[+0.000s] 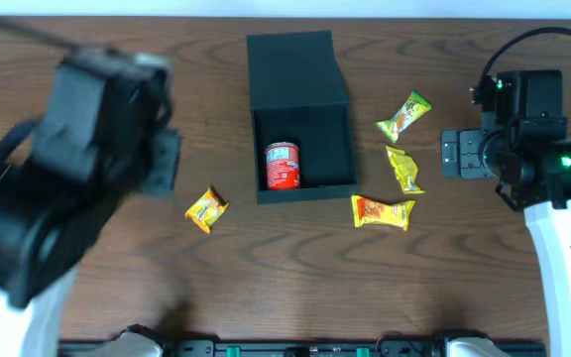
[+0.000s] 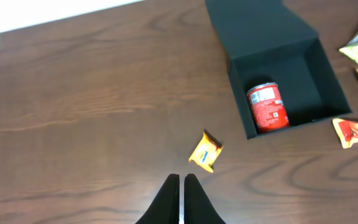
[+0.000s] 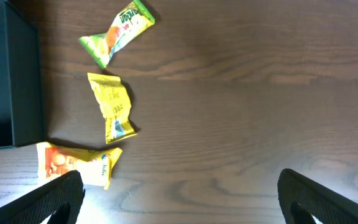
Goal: Pack container
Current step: 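Move the left gripper down to the yellow cracker packet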
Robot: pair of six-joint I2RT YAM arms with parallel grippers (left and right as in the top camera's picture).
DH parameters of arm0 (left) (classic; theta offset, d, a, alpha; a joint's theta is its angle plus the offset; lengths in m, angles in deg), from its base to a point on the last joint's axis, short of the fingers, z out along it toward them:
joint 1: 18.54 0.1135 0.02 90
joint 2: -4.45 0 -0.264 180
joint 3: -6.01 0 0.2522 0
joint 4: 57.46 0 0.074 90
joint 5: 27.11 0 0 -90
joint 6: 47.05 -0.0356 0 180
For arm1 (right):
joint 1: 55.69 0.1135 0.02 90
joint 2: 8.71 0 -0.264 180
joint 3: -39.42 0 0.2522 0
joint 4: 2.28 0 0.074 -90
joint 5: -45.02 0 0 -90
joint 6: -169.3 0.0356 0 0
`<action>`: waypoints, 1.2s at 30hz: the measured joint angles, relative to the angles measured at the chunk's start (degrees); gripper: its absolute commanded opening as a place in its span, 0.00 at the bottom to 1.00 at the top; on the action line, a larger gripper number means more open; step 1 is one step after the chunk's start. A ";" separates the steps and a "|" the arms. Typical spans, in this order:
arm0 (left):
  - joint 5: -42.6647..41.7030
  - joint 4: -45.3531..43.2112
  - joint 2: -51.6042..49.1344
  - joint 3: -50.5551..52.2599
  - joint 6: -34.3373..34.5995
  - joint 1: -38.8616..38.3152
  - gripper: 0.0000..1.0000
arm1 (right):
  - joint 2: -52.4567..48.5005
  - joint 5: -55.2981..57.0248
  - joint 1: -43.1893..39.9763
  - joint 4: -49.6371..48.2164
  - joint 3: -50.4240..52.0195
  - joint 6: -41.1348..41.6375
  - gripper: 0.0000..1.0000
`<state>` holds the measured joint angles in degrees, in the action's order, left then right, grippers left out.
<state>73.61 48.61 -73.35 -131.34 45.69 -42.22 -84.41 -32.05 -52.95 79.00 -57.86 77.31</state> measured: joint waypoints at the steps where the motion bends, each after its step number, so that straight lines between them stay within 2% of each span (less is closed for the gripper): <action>1: 0.04 -0.02 2.51 1.99 -0.04 0.00 0.06 | 0.00 0.00 0.00 -0.07 0.00 -0.02 0.99; 5: 0.04 -1.53 11.76 14.73 -0.02 0.00 0.09 | 0.00 0.00 0.00 -0.83 0.00 -0.13 0.99; 11: -0.37 -20.11 19.54 46.69 3.91 -0.02 0.32 | 0.00 -0.02 0.00 -1.22 -0.09 -0.15 0.99; 13: -1.97 -27.21 18.64 56.02 5.99 -0.02 0.36 | 0.00 0.00 0.00 -1.09 -0.09 -0.15 0.99; 16: -4.83 -37.48 16.65 65.99 9.11 -0.04 0.36 | 0.00 -0.02 0.00 -0.96 -0.09 -0.15 0.99; 22: -6.69 -49.20 10.60 75.89 12.02 -0.04 0.36 | 0.00 0.00 0.00 -0.96 -0.09 -0.15 0.99; 25: -7.15 -53.31 7.04 77.83 9.79 -0.04 0.36 | 0.00 -0.02 0.00 -0.92 -0.09 -0.15 0.99; 28: -7.45 -55.89 3.39 78.95 4.42 -0.04 0.37 | 0.00 -0.02 0.00 -0.94 -0.09 -0.15 0.99; 31: -7.54 -57.44 -0.11 79.10 -1.86 -0.04 0.56 | 0.00 -0.02 0.00 -0.92 -0.09 -0.15 0.99; 36: -7.80 -58.34 -3.41 79.10 -8.28 1.03 0.68 | 0.00 0.00 0.00 -0.33 -0.09 -0.15 0.99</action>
<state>65.81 -9.72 -76.76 -52.24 37.41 -41.19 -84.41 -32.05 -52.95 78.68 -57.95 77.15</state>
